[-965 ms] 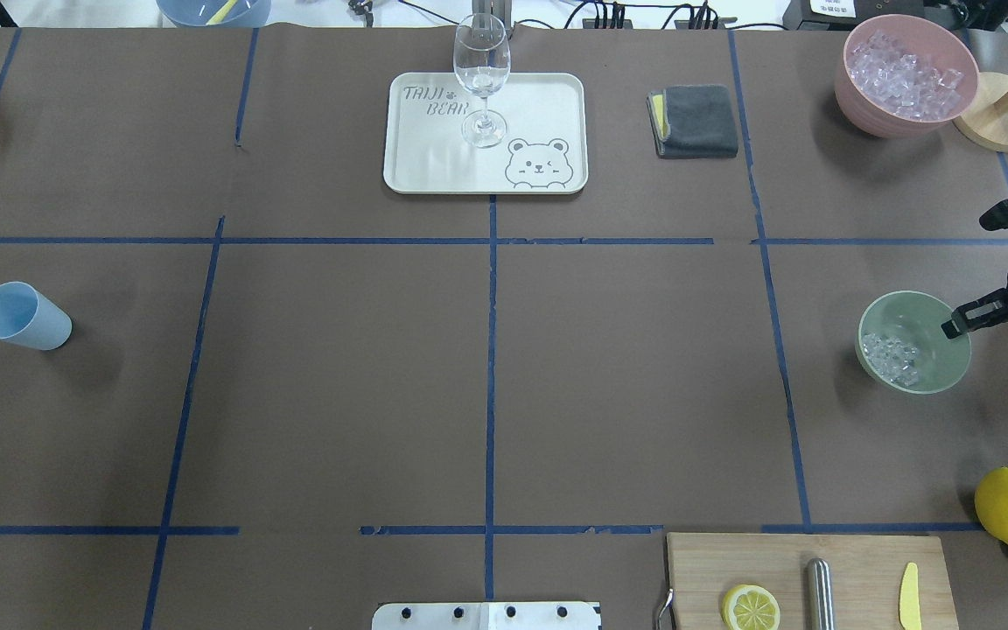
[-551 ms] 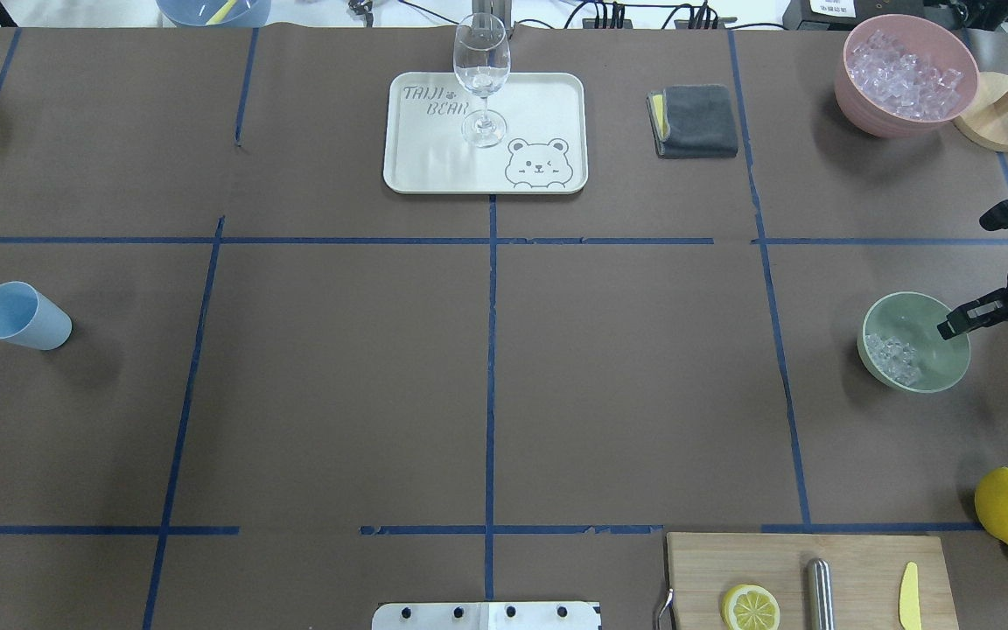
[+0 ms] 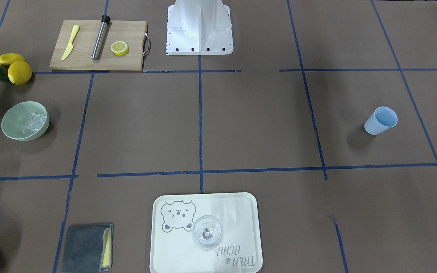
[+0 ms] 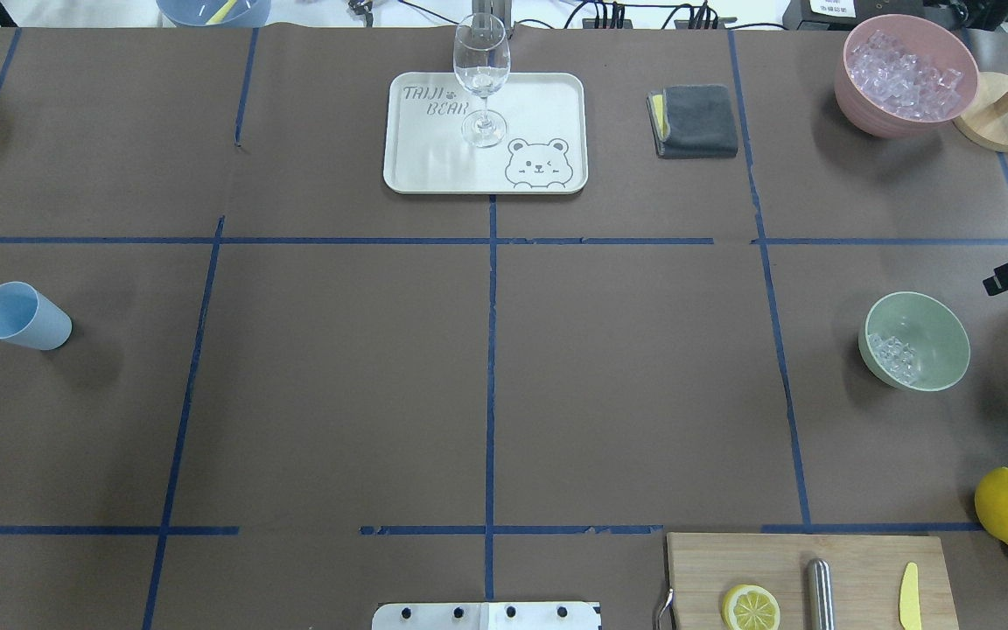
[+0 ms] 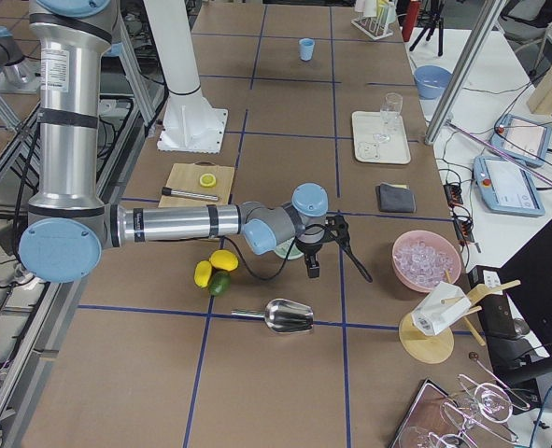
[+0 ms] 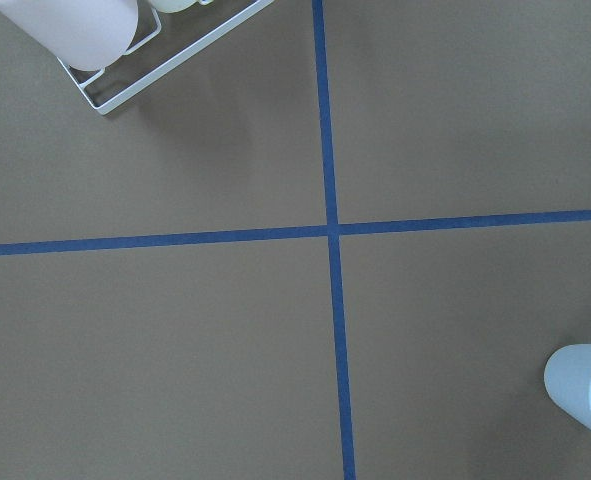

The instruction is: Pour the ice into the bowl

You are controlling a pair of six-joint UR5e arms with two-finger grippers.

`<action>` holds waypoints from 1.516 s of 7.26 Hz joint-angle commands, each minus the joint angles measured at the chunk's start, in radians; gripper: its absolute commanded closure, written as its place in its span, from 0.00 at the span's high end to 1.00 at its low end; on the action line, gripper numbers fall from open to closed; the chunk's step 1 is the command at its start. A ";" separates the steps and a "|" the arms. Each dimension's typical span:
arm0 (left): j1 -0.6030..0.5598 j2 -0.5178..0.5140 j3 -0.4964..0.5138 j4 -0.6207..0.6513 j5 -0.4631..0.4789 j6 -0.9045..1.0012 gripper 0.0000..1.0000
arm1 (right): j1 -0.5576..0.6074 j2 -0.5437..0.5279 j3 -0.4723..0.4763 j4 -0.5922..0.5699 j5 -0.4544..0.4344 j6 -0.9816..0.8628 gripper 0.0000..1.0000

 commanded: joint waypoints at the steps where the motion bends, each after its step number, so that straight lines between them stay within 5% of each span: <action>1: 0.000 0.000 0.000 0.001 0.000 0.000 1.00 | 0.193 0.008 0.007 -0.239 0.001 -0.359 1.00; 3: 0.000 0.000 0.000 0.001 0.000 0.000 1.00 | 0.299 -0.015 0.037 -0.399 -0.002 -0.451 1.00; 11: 0.043 0.031 0.040 0.007 -0.006 0.000 1.00 | 0.321 -0.043 0.025 -0.404 0.058 -0.450 1.00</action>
